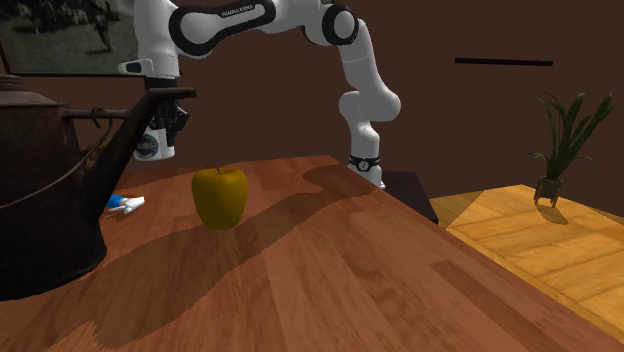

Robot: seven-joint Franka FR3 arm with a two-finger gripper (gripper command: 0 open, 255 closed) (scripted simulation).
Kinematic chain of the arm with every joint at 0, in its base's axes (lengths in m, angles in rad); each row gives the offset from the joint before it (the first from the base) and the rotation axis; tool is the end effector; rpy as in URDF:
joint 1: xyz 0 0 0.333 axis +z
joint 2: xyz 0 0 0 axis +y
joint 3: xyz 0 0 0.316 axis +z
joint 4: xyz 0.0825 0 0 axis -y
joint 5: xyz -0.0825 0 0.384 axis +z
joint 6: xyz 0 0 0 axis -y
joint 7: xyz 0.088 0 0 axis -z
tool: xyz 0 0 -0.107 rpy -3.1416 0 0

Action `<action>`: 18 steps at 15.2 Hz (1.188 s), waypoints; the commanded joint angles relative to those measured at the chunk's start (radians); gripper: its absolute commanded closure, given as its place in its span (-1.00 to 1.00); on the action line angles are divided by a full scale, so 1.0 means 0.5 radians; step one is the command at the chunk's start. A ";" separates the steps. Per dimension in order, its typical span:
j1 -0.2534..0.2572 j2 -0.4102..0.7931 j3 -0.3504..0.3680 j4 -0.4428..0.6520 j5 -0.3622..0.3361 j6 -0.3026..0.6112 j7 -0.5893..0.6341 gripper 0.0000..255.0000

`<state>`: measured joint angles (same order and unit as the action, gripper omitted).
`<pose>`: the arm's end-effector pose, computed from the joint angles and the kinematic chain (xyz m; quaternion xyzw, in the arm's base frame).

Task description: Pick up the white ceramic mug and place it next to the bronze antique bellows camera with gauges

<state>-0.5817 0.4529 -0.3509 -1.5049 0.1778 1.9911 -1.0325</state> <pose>0.4479 -0.5242 0.4234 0.9989 0.0347 0.0232 0.0218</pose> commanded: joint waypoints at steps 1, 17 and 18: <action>0.003 0.012 0.004 -0.039 0.006 0.052 -0.002 1.00; -0.005 0.127 0.033 -0.207 0.059 0.328 -0.039 1.00; -0.005 0.127 0.033 -0.207 0.059 0.328 -0.039 1.00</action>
<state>-0.5843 0.5161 -0.3347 -1.6085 0.2071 2.1547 -1.0520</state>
